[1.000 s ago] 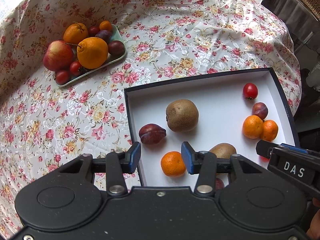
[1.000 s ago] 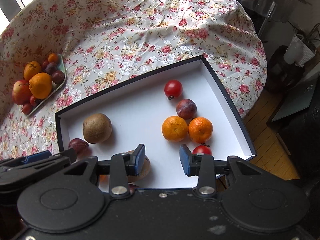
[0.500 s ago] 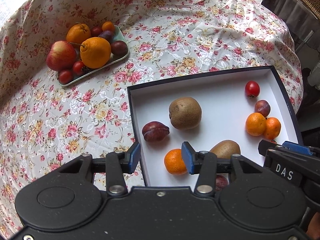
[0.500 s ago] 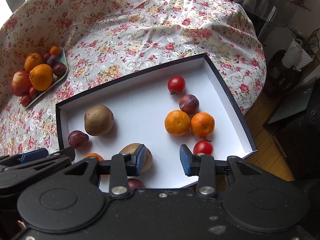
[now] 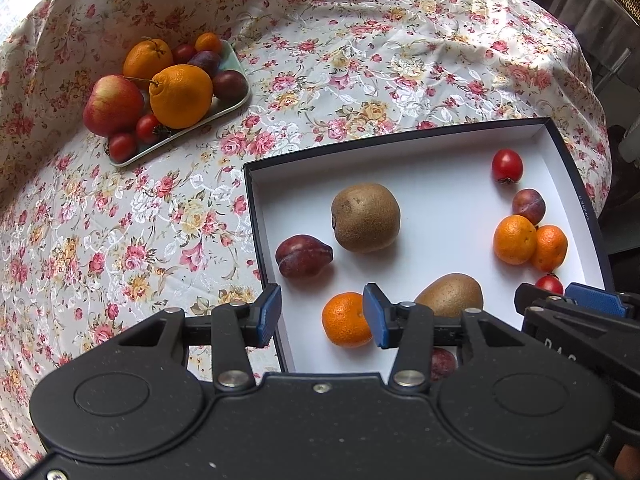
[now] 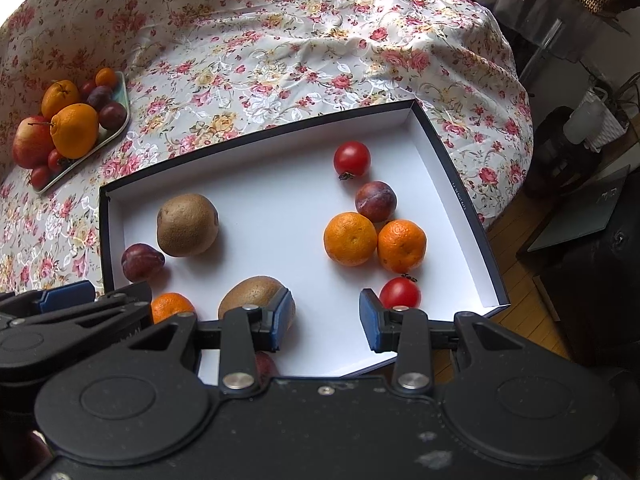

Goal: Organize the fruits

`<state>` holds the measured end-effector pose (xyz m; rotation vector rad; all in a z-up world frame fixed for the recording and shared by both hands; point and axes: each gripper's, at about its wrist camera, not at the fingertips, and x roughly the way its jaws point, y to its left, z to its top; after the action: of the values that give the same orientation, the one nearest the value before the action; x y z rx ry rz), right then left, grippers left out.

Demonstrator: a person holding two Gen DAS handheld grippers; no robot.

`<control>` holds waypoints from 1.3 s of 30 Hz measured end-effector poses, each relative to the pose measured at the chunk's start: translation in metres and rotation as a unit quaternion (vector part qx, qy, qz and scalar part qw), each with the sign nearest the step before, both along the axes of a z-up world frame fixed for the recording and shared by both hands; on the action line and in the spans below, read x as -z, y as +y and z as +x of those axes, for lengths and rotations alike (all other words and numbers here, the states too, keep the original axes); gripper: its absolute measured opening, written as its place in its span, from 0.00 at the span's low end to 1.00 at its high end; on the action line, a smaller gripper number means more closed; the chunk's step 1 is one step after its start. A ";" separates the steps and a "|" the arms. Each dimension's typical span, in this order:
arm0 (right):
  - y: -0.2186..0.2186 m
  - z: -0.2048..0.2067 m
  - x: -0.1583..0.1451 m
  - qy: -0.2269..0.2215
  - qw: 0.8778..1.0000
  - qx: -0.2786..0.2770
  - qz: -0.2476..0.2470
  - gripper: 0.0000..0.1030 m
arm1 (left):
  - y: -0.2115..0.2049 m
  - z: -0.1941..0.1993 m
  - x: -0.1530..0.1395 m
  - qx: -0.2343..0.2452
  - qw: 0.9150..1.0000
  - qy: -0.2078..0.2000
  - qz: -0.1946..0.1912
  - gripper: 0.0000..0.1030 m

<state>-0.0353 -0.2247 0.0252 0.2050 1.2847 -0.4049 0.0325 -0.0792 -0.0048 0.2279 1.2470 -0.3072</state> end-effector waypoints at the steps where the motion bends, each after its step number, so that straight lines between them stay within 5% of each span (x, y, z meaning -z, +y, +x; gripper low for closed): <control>1: -0.001 0.000 0.000 0.000 1.000 0.002 0.000 0.38 | 0.000 0.000 0.001 0.000 1.000 0.001 0.002 0.52; 15: -0.004 -0.001 0.005 0.016 1.000 0.022 0.012 0.38 | -0.003 0.002 0.009 0.004 0.999 0.046 -0.004 0.52; 39: -0.010 -0.005 0.009 0.026 0.999 0.036 0.029 0.38 | -0.008 0.001 0.012 0.008 0.999 0.050 0.006 0.52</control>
<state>-0.0403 -0.2345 0.0167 0.2920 1.3439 -0.4378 0.0332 -0.0867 -0.0170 0.2355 1.3457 -0.3291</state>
